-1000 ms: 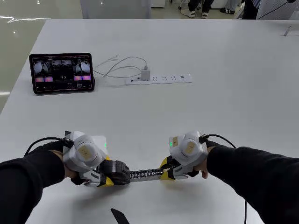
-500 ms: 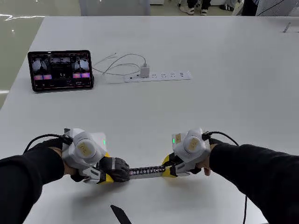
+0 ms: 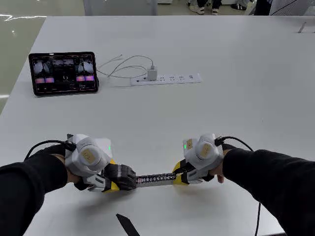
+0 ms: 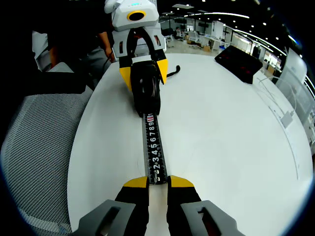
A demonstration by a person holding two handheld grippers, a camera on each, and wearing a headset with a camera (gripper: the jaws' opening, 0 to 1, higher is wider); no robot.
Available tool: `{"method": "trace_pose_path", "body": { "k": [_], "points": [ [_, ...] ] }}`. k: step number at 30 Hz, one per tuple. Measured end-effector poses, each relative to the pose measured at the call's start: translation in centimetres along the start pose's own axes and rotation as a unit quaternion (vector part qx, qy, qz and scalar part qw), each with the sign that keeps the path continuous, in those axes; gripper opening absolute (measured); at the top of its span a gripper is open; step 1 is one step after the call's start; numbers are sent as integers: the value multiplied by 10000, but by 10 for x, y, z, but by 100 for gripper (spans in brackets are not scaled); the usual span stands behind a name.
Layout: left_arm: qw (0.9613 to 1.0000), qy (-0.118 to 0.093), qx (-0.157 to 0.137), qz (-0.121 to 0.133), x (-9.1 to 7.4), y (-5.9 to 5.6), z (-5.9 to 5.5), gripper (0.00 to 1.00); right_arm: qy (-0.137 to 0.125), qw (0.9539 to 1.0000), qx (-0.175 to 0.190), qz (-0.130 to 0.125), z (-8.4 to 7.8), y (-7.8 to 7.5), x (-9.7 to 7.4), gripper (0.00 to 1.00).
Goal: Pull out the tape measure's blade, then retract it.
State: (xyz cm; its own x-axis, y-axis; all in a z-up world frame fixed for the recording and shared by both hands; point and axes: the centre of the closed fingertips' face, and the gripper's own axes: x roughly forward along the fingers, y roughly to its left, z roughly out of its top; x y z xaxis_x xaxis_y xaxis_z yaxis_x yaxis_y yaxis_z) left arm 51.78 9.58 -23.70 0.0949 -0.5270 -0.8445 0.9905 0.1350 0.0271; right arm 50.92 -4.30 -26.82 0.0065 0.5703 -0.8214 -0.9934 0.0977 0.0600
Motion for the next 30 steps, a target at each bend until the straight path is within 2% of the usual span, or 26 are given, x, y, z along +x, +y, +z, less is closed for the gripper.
{"method": "trace_pose_path", "body": {
  "k": [30],
  "points": [
    [10000,-12,-20,21,0,0,0,30,106,9999,-34,-51,-16,-3,-11,9]
  ]
}}
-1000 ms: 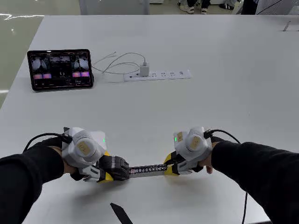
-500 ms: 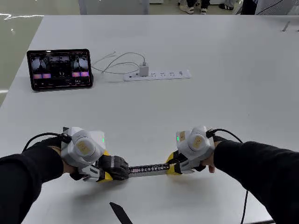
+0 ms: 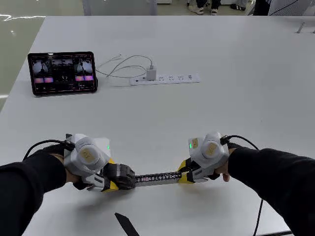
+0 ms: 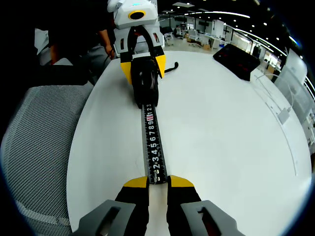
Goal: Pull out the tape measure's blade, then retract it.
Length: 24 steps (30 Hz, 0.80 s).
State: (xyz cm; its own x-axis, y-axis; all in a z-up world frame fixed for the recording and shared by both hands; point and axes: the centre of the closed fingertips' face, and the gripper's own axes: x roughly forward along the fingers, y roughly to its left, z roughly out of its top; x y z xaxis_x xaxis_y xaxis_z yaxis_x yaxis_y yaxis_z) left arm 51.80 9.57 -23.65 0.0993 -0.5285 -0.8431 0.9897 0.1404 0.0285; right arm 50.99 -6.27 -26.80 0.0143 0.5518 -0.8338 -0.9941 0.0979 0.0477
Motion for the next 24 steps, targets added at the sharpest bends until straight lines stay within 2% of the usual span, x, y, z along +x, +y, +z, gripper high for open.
{"method": "trace_pose_path", "body": {
  "k": [24],
  "points": [
    [10000,5,10,-1,1,0,-1,30,50,9999,98,-40,-11,-1,-7,9]
  ]
}}
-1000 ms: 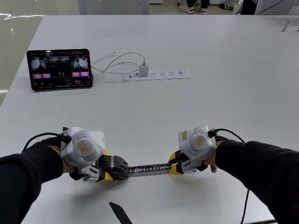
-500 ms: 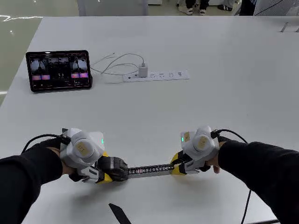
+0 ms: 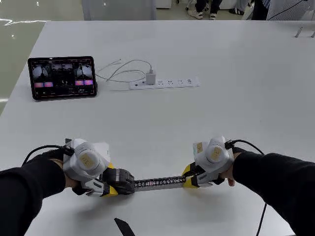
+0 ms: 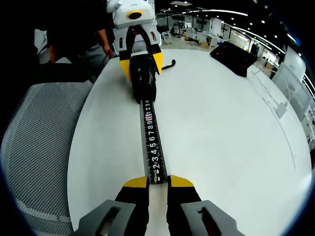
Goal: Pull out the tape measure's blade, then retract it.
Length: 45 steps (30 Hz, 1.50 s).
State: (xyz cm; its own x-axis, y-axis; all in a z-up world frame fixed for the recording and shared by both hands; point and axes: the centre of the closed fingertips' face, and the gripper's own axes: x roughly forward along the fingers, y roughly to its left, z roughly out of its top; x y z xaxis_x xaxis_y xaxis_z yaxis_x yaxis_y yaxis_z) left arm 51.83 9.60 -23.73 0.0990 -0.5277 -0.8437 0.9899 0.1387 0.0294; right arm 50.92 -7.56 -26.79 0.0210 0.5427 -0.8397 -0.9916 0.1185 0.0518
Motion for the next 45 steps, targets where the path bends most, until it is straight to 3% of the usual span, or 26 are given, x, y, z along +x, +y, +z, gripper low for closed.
{"method": "trace_pose_path", "body": {
  "k": [45],
  "points": [
    [10000,22,2,2,0,0,0,30,36,9999,125,-75,-17,-3,-11,9]
  ]
}}
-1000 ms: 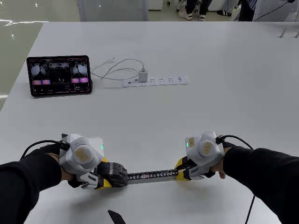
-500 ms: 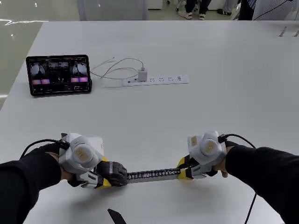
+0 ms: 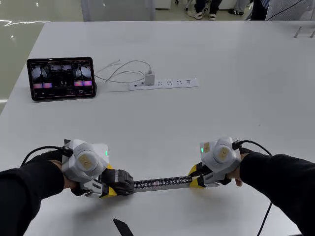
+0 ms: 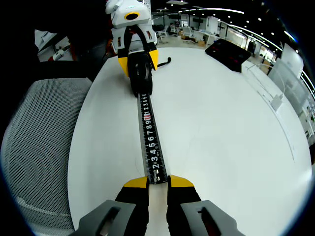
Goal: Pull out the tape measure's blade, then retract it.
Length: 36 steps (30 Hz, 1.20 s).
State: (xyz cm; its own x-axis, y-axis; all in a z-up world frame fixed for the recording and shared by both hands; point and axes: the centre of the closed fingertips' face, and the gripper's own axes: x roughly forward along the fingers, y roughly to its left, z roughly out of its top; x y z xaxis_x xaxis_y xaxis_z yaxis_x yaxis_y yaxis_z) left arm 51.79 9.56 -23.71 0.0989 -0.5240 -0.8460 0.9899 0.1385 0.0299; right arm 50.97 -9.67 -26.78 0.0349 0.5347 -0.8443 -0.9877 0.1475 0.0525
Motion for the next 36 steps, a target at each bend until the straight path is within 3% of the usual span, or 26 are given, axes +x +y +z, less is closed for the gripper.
{"method": "trace_pose_path", "body": {
  "k": [36],
  "points": [
    [10000,6,-3,8,0,0,0,30,78,10000,48,-35,-12,-1,-8,9]
  ]
}}
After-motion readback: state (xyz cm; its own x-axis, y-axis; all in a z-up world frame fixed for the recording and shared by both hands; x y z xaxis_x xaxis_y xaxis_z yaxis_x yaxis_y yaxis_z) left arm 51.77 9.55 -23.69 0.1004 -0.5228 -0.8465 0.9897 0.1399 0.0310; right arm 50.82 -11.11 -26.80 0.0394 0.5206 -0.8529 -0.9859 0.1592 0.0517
